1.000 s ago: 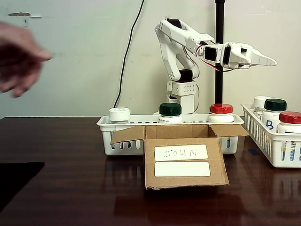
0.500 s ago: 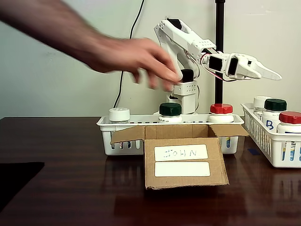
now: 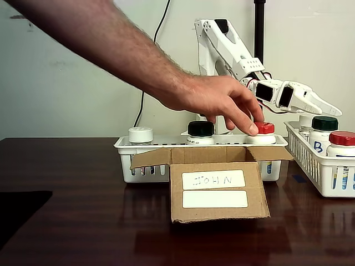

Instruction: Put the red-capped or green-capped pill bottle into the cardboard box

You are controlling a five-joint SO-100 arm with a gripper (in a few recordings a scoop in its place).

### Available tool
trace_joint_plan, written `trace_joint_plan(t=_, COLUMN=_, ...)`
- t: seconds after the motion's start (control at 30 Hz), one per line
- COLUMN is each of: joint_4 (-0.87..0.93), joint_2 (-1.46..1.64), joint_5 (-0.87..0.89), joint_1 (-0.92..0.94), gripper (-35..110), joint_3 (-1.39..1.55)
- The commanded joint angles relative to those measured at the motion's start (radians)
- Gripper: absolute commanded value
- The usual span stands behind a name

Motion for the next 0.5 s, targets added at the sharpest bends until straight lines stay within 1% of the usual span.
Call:
trace_joint_plan(t=0.0, joint_4=-0.092, joint_2=-0.034, joint_5=0.012, joint_1=0.015, gripper=72, joint_3=-0.057)
trace_joint_plan(t=0.37, joint_4=-0.229, joint_2=-0.198, joint_5=-0.002, joint_1=0.066, gripper=71, joint_3=-0.066)
trace_joint_plan(t=0.47, joint_4=-0.241, joint_2=-0.224, joint_5=-0.003, joint_1=0.083, gripper=70, joint_3=-0.072)
